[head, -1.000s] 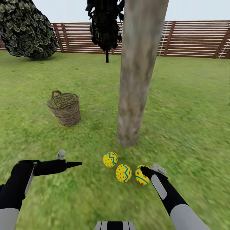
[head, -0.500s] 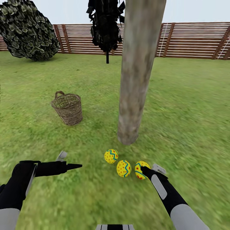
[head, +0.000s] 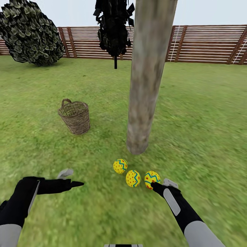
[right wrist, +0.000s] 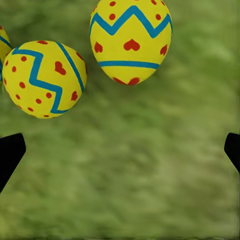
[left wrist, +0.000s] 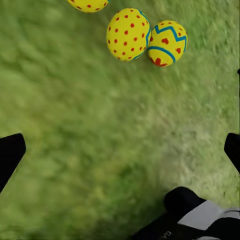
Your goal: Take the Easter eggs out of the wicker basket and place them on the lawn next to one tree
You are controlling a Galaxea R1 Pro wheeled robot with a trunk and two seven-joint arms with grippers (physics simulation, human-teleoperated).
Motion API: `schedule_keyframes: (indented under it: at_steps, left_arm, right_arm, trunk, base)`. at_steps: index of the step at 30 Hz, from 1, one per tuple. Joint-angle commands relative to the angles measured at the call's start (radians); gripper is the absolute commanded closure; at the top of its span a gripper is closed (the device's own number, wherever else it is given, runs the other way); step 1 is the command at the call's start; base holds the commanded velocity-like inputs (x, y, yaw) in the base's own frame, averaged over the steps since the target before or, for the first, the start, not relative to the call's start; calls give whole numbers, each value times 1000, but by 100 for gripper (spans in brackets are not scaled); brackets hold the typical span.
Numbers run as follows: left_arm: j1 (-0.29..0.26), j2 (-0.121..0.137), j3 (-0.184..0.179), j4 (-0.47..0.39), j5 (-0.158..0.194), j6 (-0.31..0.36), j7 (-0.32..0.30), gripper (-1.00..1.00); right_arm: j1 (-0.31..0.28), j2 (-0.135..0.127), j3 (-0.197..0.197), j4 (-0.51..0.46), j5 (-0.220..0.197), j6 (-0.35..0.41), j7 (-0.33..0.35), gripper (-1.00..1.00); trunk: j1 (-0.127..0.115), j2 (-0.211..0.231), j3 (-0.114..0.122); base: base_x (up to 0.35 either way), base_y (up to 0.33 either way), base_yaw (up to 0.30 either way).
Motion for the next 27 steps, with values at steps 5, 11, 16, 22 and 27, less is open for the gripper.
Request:
schedule_keyframes:
  at_steps: [5, 11, 16, 22, 27]
  left_arm:
    - [-1, -6, 4, 112, -7, -59, 222, -100]
    - [-1, -8, 69, 297, 1, -270, 530, -100]
    - [-1, -13, 127, 523, 3, -508, 773, -100]
    - [-1, -14, 133, 685, 3, -651, 863, -100]
    - [-1, -13, 132, 809, 2, -769, 886, -100]
  right_arm:
    - [-2, -9, 1, -23, -10, 13, -13, -100]
    - [100, -33, -4, -42, -10, -19, -8, -100]
    - [199, -42, -3, -38, -12, -123, -8, -100]
    - [265, -42, -6, -19, -25, -159, -5, -100]
    - [291, -36, -8, 34, -25, -245, -6, -100]
  trunk:
    - [-19, 35, 15]
    - [-42, 77, 34]
    - [-62, 112, 49]
    - [-85, 154, 68]
    - [-104, 189, 84]
  base:
    - [-1, 0, 0]
    - [0, 0, 0]
    - [0, 0, 0]
    - [0, 0, 0]
    - [0, 0, 0]
